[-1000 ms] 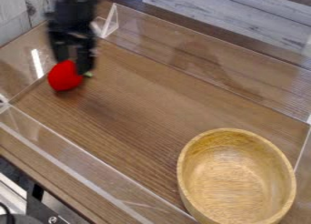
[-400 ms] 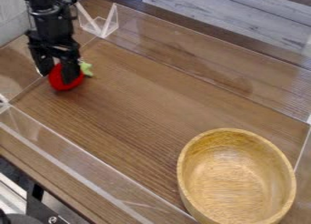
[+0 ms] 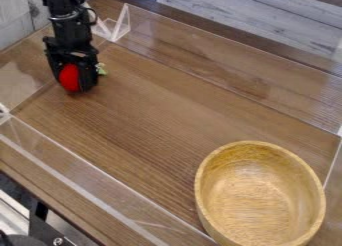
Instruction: Move the red object to the right side of the table
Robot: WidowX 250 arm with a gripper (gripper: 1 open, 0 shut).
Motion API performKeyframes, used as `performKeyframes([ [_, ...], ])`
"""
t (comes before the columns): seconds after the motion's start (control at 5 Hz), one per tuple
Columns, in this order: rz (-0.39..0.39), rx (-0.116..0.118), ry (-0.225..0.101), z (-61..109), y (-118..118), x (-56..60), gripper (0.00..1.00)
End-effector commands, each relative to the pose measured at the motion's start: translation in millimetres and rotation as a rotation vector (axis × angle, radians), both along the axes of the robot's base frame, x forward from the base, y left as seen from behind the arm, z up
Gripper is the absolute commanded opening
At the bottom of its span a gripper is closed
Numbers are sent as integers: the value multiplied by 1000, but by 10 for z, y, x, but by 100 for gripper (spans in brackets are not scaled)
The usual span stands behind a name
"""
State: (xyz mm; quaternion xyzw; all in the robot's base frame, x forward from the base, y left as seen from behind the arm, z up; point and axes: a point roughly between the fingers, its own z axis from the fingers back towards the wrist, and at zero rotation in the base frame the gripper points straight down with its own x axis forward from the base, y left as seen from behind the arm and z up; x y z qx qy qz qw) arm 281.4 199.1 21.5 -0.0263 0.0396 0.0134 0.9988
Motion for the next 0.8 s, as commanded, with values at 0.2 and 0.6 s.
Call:
performKeyframes([
  [0.2,-43,-9,-27,214,178,245,100],
  [0.6,19,-54,-6,218,69,300,0],
])
